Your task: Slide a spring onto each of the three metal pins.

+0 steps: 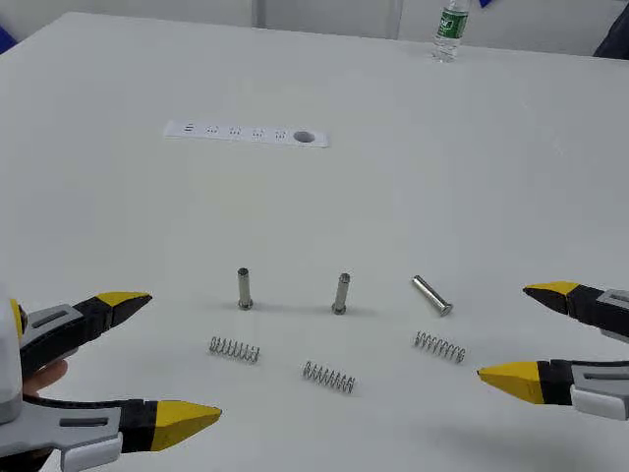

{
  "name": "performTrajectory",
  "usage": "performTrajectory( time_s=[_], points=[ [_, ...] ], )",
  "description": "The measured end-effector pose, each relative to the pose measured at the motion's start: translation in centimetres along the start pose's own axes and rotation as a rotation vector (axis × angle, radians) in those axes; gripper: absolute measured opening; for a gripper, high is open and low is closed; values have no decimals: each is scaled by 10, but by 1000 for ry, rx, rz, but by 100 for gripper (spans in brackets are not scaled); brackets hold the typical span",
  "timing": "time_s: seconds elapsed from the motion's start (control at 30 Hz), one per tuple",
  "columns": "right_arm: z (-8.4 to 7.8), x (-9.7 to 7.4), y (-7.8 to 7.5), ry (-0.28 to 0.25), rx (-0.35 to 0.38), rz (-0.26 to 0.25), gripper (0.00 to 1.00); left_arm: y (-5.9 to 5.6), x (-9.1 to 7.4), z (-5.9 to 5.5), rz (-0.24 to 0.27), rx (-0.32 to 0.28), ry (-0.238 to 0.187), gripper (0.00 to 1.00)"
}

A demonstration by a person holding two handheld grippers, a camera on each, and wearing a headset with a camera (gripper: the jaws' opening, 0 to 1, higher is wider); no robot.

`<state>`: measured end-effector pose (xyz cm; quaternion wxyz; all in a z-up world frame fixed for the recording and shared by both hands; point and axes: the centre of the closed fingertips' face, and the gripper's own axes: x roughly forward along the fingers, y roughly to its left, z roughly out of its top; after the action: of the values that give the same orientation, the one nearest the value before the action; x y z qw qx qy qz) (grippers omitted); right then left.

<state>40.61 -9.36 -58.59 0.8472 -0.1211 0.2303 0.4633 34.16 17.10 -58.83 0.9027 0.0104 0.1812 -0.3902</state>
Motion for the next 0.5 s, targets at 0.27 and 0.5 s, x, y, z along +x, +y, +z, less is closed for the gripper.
performTrajectory(
  time_s=[0.27, 0.5],
  points=[
    [13, 18, -16, 45, 13, -35, 56, -1, 1, 1, 1, -2, -4, 93],
    [18, 40, -28, 118, 9, -67, 43, -1, 2, 2, -1, 2, -7, 92]
  ],
)
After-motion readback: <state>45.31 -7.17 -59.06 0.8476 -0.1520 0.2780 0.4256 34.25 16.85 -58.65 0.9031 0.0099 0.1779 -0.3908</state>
